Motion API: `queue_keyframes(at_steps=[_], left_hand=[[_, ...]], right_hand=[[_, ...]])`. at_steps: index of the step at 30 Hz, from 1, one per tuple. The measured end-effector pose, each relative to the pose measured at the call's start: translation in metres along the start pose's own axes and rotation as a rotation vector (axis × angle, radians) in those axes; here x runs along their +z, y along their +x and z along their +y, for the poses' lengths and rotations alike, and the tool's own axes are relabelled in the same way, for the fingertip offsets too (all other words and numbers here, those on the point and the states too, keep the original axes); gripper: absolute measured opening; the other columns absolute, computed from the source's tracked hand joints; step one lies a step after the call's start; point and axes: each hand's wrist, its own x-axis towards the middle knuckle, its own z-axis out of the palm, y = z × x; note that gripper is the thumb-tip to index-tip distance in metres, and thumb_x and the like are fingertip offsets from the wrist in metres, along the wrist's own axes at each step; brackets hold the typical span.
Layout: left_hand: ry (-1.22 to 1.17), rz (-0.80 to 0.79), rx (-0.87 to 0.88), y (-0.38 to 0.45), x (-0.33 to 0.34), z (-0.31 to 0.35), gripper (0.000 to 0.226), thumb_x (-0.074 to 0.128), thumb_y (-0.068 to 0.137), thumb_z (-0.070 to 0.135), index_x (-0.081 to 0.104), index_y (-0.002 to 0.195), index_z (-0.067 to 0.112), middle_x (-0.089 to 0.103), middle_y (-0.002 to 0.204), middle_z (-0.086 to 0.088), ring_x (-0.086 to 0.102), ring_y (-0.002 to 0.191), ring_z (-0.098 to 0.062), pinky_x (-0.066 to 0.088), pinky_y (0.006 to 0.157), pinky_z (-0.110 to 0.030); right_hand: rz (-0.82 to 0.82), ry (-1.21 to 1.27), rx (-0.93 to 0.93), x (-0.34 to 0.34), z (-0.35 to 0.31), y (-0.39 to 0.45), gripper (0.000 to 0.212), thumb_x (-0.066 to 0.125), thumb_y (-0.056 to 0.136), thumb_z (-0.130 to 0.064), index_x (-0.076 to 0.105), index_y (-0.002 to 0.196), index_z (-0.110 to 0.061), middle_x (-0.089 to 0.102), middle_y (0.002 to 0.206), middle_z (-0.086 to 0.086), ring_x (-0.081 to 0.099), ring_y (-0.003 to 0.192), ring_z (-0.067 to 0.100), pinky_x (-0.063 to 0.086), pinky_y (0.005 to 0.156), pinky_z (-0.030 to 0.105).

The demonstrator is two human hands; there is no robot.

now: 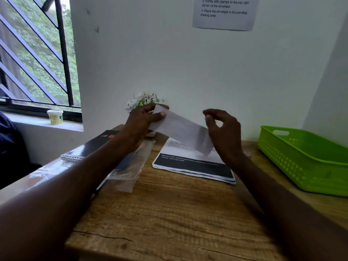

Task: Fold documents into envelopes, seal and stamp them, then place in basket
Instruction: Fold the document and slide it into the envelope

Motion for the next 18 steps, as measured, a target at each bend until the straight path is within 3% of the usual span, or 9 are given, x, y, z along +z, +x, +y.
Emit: queue_keyframes(at_steps=[3, 7, 14, 18], left_hand=[[-0.008, -0.088, 0.142, -0.005, 0.005, 0.003, 0.022, 0.067, 0.093, 0.001, 0.076, 0.112, 0.009, 0.077, 0.112, -0.014, 0.073, 0.108, -0.029, 0.058, 0.095, -0.042], [0.059, -0.177, 0.230, -0.012, 0.012, 0.006, 0.020, 0.068, 0.094, 0.003, 0.074, 0.113, 0.002, 0.077, 0.112, -0.015, 0.072, 0.111, -0.029, 0.060, 0.093, -0.038], [0.092, -0.084, 0.245, -0.015, 0.019, 0.007, 0.012, 0.075, 0.090, 0.007, 0.079, 0.101, 0.007, 0.080, 0.096, -0.003, 0.074, 0.091, -0.010, 0.056, 0.076, -0.022], [-0.010, 0.001, 0.192, -0.006, 0.007, 0.006, 0.011, 0.079, 0.087, 0.010, 0.083, 0.095, 0.015, 0.080, 0.100, -0.010, 0.070, 0.095, -0.019, 0.051, 0.081, -0.033]], right_hand=[[-0.105, -0.162, -0.233, 0.009, -0.008, -0.004, 0.026, 0.061, 0.096, -0.038, 0.076, 0.110, -0.023, 0.073, 0.115, -0.009, 0.067, 0.108, 0.011, 0.052, 0.094, 0.047], [-0.114, -0.167, -0.377, 0.012, -0.018, -0.005, 0.023, 0.062, 0.094, -0.034, 0.079, 0.101, -0.019, 0.077, 0.102, -0.005, 0.070, 0.091, 0.014, 0.054, 0.078, 0.046], [-0.084, -0.205, -0.357, 0.010, -0.023, -0.006, 0.012, 0.069, 0.090, -0.027, 0.081, 0.091, -0.024, 0.078, 0.092, -0.012, 0.070, 0.082, 0.010, 0.053, 0.079, 0.044], [-0.007, -0.294, -0.226, 0.004, -0.013, -0.003, 0.009, 0.071, 0.088, -0.026, 0.080, 0.087, -0.030, 0.078, 0.091, -0.015, 0.071, 0.084, 0.011, 0.052, 0.086, 0.049]])
